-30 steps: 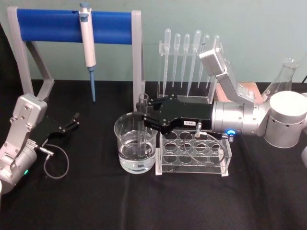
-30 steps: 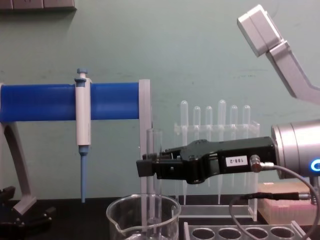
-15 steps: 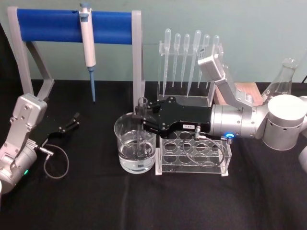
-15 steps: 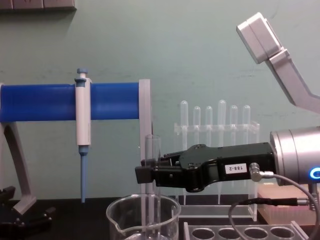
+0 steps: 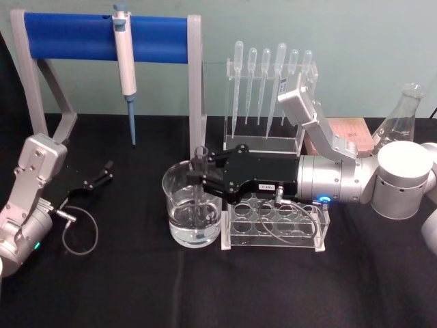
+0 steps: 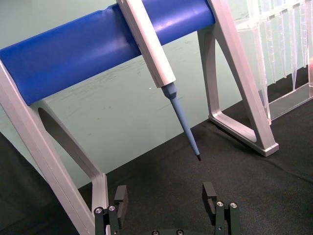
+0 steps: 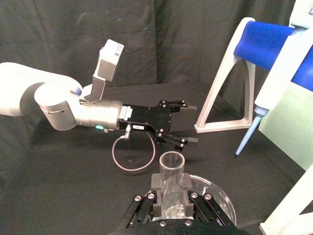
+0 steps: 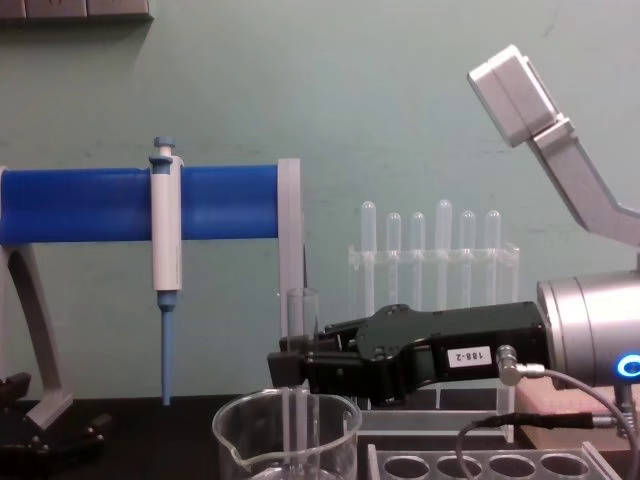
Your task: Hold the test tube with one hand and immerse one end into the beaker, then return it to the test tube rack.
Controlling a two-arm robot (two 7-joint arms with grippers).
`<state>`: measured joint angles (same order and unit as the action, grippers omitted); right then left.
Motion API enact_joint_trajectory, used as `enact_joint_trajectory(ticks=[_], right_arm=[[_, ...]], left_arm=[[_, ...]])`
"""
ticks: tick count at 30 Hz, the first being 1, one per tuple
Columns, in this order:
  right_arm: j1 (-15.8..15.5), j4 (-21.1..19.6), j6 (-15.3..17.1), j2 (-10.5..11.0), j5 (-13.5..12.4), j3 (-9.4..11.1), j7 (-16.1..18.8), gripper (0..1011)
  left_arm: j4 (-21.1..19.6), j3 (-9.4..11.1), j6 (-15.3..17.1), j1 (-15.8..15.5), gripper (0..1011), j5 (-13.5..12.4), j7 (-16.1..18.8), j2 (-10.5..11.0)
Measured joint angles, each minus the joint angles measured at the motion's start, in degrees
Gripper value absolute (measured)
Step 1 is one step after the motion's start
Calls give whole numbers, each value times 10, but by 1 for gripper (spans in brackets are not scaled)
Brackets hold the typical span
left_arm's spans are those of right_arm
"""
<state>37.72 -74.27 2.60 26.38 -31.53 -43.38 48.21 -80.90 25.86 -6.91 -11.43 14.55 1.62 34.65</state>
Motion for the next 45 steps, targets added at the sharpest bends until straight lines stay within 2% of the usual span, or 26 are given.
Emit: enact_joint_trajectory(ticks=[10, 45], right_arm=[[0, 2, -4, -1, 12, -3, 7, 241], [0, 1, -3, -1, 10, -3, 6, 241]], left_arm=[[0, 0, 0, 0, 1000, 0, 0, 0], [0, 0, 0, 0, 1000, 0, 0, 0]])
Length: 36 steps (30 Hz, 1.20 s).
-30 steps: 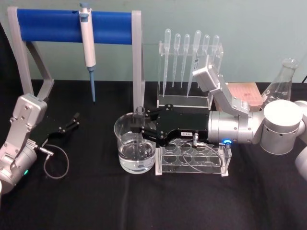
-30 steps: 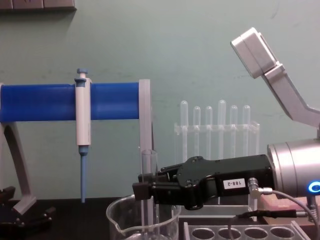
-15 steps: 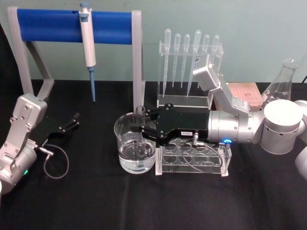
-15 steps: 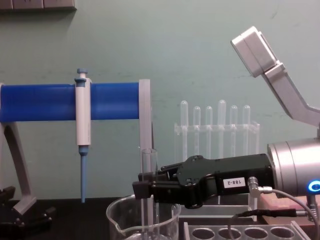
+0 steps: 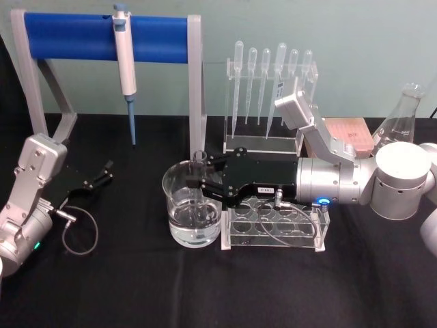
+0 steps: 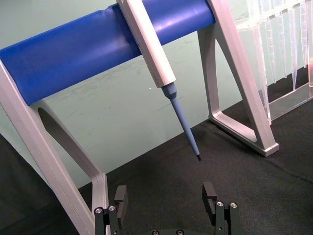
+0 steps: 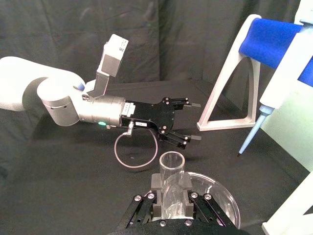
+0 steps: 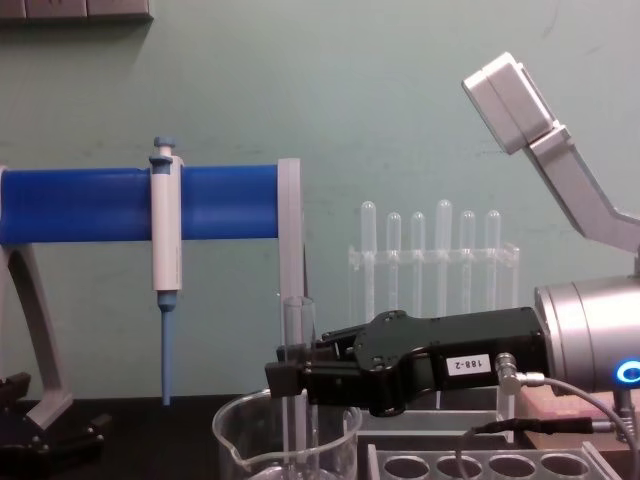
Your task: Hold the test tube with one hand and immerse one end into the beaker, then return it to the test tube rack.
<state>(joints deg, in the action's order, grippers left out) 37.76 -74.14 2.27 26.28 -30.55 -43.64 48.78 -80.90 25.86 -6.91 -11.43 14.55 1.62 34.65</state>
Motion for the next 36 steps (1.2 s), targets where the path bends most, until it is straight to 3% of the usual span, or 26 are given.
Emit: enact_joint_trajectory(ticks=[36], right_arm=[[0, 0, 0, 0, 0, 0, 0, 241]], left_arm=[[0, 0, 0, 0, 1000, 0, 0, 0]])
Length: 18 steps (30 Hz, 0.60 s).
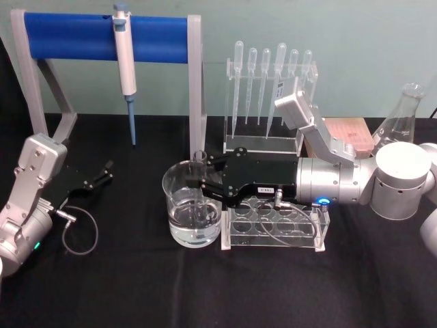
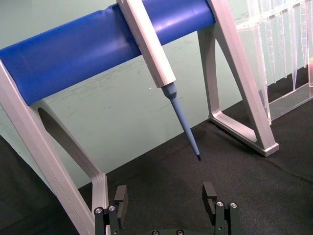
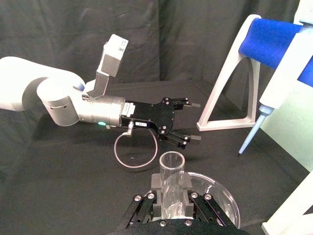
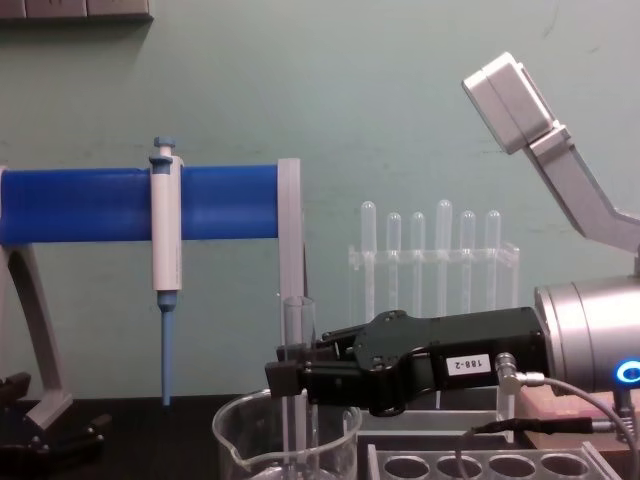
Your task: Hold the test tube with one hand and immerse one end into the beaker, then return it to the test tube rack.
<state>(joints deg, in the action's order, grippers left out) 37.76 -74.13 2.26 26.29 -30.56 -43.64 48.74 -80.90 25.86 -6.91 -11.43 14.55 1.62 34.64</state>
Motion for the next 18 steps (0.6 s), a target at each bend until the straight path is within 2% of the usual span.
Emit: enact_joint_trajectory(ticks=[18], right_arm=[[0, 0, 0, 0, 0, 0, 0, 241]], left_arm=[[0, 0, 0, 0, 1000, 0, 0, 0]])
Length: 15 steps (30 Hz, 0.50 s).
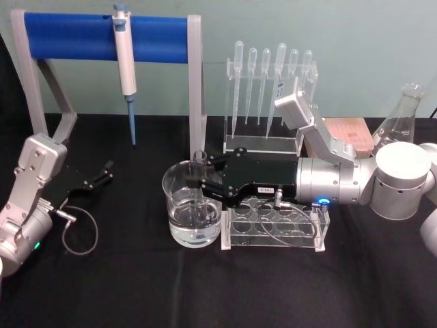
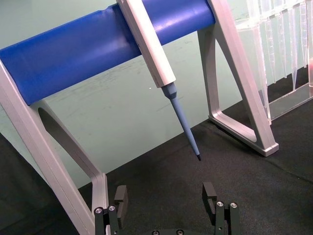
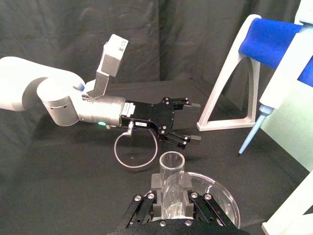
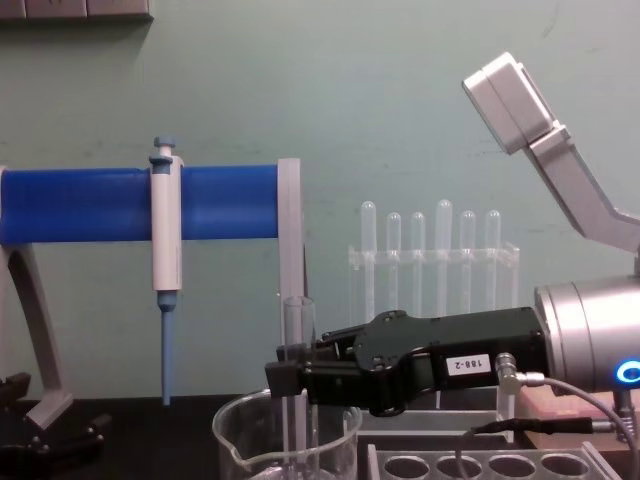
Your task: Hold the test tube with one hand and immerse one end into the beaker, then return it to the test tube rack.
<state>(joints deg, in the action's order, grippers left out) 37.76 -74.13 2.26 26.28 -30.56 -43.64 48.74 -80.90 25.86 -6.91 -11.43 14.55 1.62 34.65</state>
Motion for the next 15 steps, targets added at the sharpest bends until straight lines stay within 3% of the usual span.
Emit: enact_joint_trajectory(ticks=[15], right_arm=[[0, 0, 0, 0, 0, 0, 0, 241]], left_arm=[[0, 0, 0, 0, 1000, 0, 0, 0]])
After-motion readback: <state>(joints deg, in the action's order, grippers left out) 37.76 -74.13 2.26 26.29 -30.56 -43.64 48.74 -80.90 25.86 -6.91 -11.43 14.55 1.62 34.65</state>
